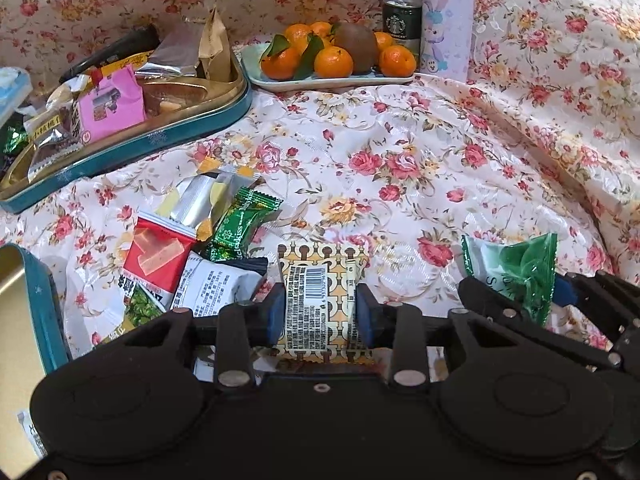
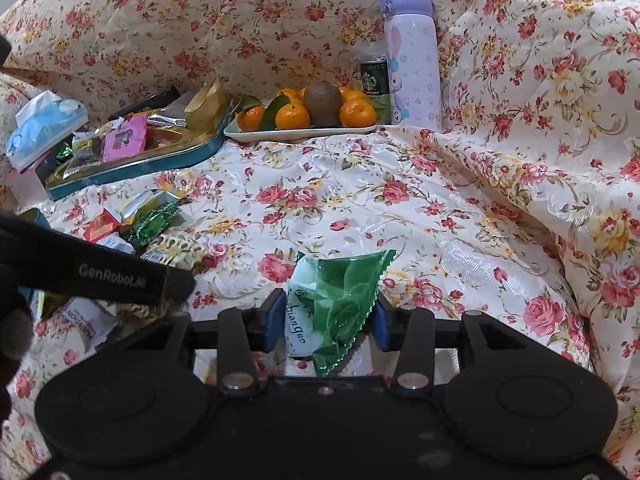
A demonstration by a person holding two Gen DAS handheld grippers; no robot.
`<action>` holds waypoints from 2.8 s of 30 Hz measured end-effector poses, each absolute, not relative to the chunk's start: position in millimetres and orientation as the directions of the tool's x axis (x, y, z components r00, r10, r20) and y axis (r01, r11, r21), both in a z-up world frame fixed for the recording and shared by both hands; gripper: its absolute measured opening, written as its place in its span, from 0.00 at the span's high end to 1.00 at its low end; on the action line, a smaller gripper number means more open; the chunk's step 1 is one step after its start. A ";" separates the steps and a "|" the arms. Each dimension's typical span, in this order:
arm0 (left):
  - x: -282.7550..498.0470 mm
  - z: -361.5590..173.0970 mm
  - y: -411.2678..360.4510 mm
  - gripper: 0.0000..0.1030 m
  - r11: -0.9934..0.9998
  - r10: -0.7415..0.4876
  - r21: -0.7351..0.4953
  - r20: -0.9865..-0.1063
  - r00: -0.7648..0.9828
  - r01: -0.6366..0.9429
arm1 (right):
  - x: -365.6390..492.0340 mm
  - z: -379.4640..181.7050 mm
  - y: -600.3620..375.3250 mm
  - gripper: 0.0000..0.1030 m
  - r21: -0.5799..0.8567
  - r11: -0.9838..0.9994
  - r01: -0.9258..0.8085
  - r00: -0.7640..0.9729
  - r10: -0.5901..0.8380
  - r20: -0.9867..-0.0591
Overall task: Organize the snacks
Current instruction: 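Grasp the patterned biscuit packet with the left tool while the right tool holds the green candy, then carry the biscuit packet and green candy toward the gold tray with both tools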
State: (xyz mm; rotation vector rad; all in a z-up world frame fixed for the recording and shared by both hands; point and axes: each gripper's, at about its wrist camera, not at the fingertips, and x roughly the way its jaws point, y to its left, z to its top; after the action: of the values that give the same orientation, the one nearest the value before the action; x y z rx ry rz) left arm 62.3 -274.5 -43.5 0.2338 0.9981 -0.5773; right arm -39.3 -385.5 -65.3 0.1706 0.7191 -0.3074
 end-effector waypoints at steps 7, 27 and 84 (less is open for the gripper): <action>44.1 -34.9 -262.8 0.59 0.840 -0.350 -0.093 -0.846 0.402 0.535 | -51.2 -60.6 -384.8 0.60 0.062 0.937 0.343 0.695 -0.209 -0.688; -54.7 -16.7 -170.0 0.59 0.887 -0.307 -0.097 -0.855 0.419 0.452 | -149.7 -35.8 -314.5 0.60 0.109 0.967 0.230 0.672 -0.077 -0.737; 31.1 -12.4 72.3 0.57 0.981 0.106 -0.017 -0.792 0.602 -0.194 | 25.3 -17.0 -93.0 0.59 0.064 0.970 -0.232 0.681 0.209 -0.701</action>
State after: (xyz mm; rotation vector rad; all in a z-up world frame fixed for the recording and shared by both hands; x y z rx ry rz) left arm 31.1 72.3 -12.4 -0.1049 0.9088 0.1740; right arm 25.3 -93.0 -17.0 -0.0311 0.7827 0.2479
